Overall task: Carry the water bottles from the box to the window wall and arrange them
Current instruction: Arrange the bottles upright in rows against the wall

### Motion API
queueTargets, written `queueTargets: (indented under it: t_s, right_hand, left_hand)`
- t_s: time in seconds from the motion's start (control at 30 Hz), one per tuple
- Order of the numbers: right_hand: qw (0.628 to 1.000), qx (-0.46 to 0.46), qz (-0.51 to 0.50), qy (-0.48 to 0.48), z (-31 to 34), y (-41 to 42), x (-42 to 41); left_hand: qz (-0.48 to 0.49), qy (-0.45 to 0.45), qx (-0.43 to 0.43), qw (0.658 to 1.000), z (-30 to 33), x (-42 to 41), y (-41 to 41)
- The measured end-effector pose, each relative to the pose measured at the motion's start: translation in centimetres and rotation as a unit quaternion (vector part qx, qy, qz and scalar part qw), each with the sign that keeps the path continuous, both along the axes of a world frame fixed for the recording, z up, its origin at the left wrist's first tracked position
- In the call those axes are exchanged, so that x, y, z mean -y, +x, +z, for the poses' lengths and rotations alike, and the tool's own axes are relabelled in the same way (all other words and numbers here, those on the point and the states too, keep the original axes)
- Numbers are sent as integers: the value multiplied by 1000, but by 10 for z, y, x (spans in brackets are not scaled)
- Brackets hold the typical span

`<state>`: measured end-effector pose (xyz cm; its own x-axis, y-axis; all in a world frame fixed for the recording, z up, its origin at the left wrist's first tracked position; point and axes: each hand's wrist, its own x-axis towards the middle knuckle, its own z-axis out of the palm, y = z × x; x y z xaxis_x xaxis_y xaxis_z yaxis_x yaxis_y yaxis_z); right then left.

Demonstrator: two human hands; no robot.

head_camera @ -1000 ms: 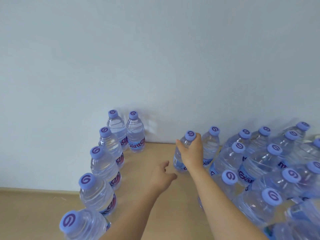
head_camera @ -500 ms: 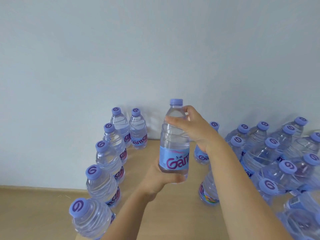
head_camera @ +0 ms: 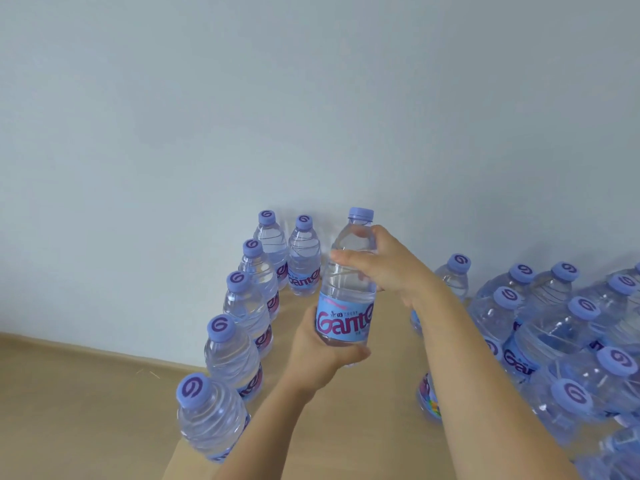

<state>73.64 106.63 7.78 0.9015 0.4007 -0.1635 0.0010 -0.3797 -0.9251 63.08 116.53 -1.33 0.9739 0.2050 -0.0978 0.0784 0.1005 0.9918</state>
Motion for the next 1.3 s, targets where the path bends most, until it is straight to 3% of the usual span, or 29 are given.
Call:
queueTargets:
  t_s: [0.1, 0.27, 0.37, 0.53, 0.7, 1.3]
  right_hand:
    - [1000, 9, -21, 5, -6, 1, -9]
    - [997, 36, -63, -4, -38, 3, -31]
    - [995, 53, -80, 9, -60, 5, -46]
    - [992, 57, -112, 22, -91, 10, -65]
    - [993, 56, -100, 9, -111, 16, -79]
    - [994, 101, -51, 1, -123, 39, -103]
  left_hand:
    - [14, -13, -9, 1000, -8, -2, 1]
    - [190, 23, -59, 980, -42, 6, -4]
    - [161, 60, -132, 976, -64, 12, -6]
    - [140, -56, -128, 980, -71, 2, 11]
    - [155, -116, -185, 964, -83, -8, 28]
    - [166, -76, -188, 965, -99, -18, 58]
